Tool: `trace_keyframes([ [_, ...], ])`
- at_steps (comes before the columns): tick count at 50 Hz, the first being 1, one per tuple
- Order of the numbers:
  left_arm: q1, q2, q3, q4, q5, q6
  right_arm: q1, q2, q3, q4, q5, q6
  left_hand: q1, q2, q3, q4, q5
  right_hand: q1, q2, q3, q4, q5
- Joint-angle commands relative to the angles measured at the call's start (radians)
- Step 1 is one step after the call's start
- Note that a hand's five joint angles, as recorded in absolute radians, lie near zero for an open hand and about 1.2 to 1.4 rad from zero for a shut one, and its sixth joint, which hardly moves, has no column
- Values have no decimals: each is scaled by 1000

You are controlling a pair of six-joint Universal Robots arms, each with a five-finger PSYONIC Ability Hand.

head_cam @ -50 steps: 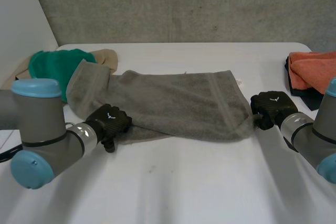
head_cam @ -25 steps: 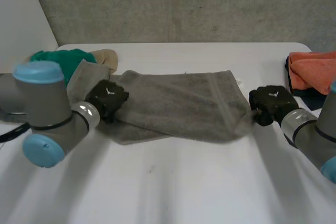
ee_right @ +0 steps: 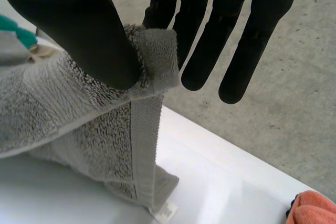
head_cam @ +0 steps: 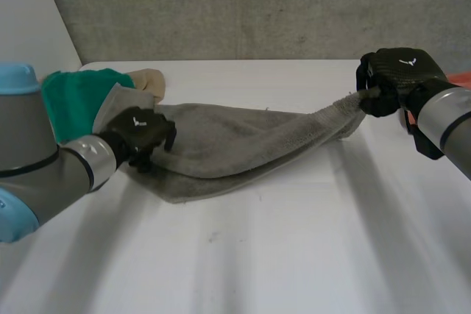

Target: Fold the laundry.

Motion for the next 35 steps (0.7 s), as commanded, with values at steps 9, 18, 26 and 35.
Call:
trace_keyframes([
  [9, -29, -133, -19, 55, -43, 89, 103, 137, -183, -102, 164, 114, -13, -9, -12, -5, -3, 266, 214, 207, 198, 230],
  [18, -35, -216, 24, 67, -63, 186, 107, 204, -252, -99, 199, 105, -16, -12, -15, -8, -6, 266, 214, 207, 198, 230],
  [26, -40, -260, 58, 115, -63, 195, 106, 226, -273, -88, 204, 123, -1, 3, 0, 7, 8, 266, 214, 207, 198, 230],
  [35, -43, -309, 100, 118, -58, 227, 98, 224, -269, -87, 203, 125, 254, 258, 255, 262, 264, 266, 214, 207, 198, 230],
])
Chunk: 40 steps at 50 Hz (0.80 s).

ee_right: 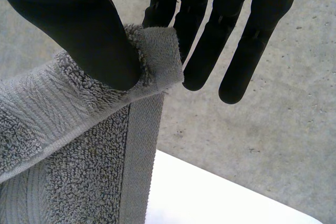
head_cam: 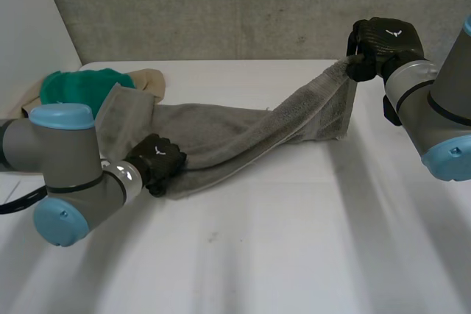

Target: Fold the laundry.

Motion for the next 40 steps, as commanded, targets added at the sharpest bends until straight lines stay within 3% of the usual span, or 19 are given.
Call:
trace_keyframes([
  [1, -3, -33, 28, -3, 5, 28, -8, -5, 10, 1, -3, 1, 152, 168, 169, 172, 174, 266, 214, 207, 197, 230],
  [2, -2, -33, 30, -3, 6, 42, -9, -6, 12, 1, -3, 1, 175, 191, 192, 195, 198, 266, 214, 207, 197, 230],
  [5, 1, -13, 30, -3, 3, 53, -14, -11, 24, 2, -4, 1, 574, 589, 590, 593, 596, 266, 214, 207, 197, 230],
  [14, 6, 193, -11, -15, -15, -42, -40, -89, 82, 28, -24, -38, 575, 590, 591, 594, 597, 266, 214, 207, 197, 230],
  [19, 20, 399, -28, -18, 8, -168, -55, -185, 147, 97, -84, -153, 575, 590, 591, 594, 597, 266, 214, 207, 197, 230],
  [24, 37, 495, -9, -14, 34, -257, -62, -235, 185, 130, -144, -256, 575, 590, 591, 594, 597, 266, 214, 207, 197, 230],
  [31, 32, 276, 143, -14, 28, -233, -14, -173, 193, 90, -127, -244, 575, 590, 591, 594, 597, 266, 214, 207, 197, 230],
  [40, 26, -110, 439, -60, -100, -70, 59, 26, 112, -47, 32, -155, 575, 590, 591, 594, 597, 266, 214, 207, 197, 230],
])
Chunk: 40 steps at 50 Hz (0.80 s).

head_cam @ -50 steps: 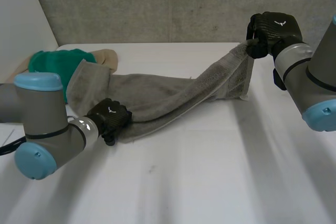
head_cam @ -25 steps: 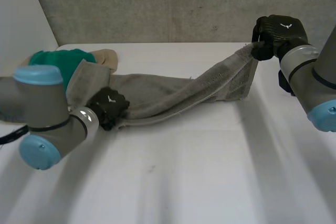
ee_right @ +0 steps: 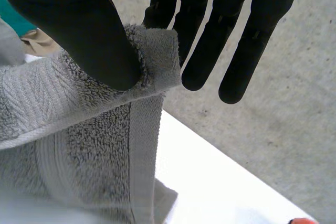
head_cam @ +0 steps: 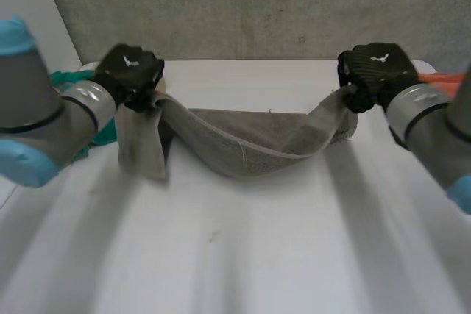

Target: Fold the laundry.

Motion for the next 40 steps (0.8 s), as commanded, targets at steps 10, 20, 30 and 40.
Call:
trace_keyframes([
  [10, -27, -269, 294, -47, -110, 22, 99, 243, -114, -145, 220, 77, -675, -721, -713, -719, -688, 266, 214, 207, 197, 230],
  [20, -72, -40, -22, -38, -207, -105, 82, 207, -83, -145, 213, 81, -892, -939, -931, -937, -906, 266, 214, 207, 197, 230],
  [30, -171, -55, -157, 60, -271, -243, 64, 154, -62, -137, 189, 89, -837, -883, -875, -881, -850, 266, 214, 207, 197, 230],
  [40, -245, -259, 47, 46, -477, -302, 62, 82, -30, -127, 186, 115, -837, -883, -875, -881, -850, 266, 214, 207, 197, 230],
])
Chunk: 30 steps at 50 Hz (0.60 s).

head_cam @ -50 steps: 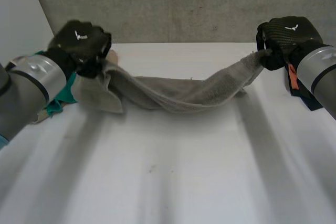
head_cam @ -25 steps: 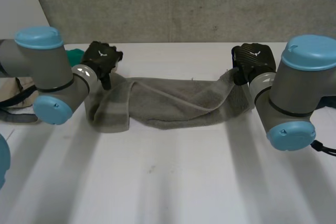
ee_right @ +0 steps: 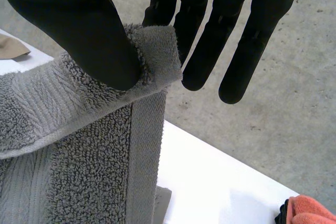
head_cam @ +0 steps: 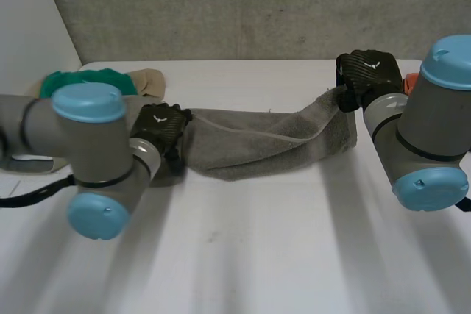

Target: Fold the laundry.

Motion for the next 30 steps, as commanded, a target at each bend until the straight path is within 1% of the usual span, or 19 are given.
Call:
trace_keyframes([
  [1, -41, -150, 173, -27, -148, -20, -1, -60, 21, 8, -3, 25, 31, 39, 35, 40, 49, 266, 214, 207, 197, 230],
  [5, -49, -201, 265, -76, -219, -24, 6, -127, 22, 39, -13, 48, 28, 36, 32, 37, 46, 266, 214, 207, 197, 230],
  [7, -53, -208, 303, -96, -255, -42, 10, -182, 22, 65, -27, 65, 31, 39, 35, 40, 49, 266, 214, 207, 197, 230],
  [13, -64, -202, 360, -98, -289, -126, 26, -334, 25, 111, -82, 109, 43, 51, 47, 52, 60, 266, 214, 207, 197, 230],
  [16, -62, -204, 378, -96, -300, -168, 30, -385, 30, 128, -107, 131, 46, 54, 50, 55, 63, 266, 214, 207, 197, 230],
  [20, -62, -208, 401, -102, -294, -224, 52, -455, 45, 145, -136, 156, 66, 74, 70, 75, 84, 266, 214, 207, 197, 230],
  [23, -67, -207, 407, -107, -280, -261, 72, -477, 51, 142, -136, 154, 66, 74, 70, 75, 84, 266, 214, 207, 197, 230],
  [24, -73, -201, 403, -115, -265, -290, 82, -487, 53, 139, -133, 150, 66, 74, 70, 75, 84, 266, 214, 207, 197, 230],
  [30, -96, -165, 383, -165, -213, -398, 90, -489, 47, 133, -125, 127, 66, 74, 70, 75, 84, 266, 214, 207, 197, 230],
])
